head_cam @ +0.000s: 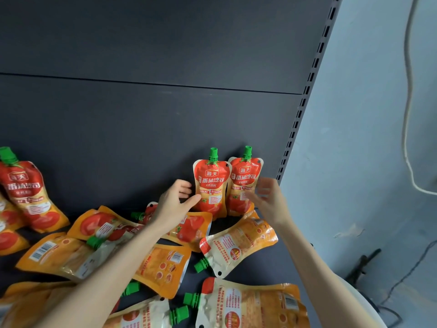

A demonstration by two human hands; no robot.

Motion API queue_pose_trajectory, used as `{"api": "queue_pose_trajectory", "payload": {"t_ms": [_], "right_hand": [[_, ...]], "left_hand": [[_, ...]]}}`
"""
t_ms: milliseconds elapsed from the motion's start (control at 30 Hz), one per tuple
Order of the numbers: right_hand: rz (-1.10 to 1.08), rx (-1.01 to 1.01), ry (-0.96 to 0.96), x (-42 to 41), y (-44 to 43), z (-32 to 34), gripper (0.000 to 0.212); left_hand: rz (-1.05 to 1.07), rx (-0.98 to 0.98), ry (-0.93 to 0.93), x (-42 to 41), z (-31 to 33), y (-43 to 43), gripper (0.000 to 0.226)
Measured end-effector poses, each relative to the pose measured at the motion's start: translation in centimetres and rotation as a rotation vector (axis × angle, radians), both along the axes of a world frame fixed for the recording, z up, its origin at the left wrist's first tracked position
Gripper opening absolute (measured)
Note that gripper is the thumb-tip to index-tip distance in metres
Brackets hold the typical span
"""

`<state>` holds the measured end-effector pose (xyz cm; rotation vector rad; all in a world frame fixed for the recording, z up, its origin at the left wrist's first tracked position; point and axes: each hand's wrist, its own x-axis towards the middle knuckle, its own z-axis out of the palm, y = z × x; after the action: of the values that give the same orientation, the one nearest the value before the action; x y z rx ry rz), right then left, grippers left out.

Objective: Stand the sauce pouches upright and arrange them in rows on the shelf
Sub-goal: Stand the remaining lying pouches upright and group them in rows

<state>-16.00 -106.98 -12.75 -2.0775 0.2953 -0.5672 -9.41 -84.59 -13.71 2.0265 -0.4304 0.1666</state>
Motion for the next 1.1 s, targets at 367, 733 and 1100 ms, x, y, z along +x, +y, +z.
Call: {"api": "queue_pose_trajectory", "payload": {"t_ms": [367,733,1100], "right_hand": [[0.446,-0.392,0.471,-4.5,2.8,-0.2,0.049],[0.405,-0.626,0.493,-6.2,4.3,1.7,0.034],[0.517,-0.318,0.388,-6.0,2.4,3.7,0.025]], "left_hand": [[-0.093,0.825,-0.004,-1.4,-1.0,4.9,0.069],[-0.226,0.968,-0.054,-0.6,1.2,6.2,0.044],[-0.396,0.851,0.019,0.5,4.8,7.9,0.019]]}}
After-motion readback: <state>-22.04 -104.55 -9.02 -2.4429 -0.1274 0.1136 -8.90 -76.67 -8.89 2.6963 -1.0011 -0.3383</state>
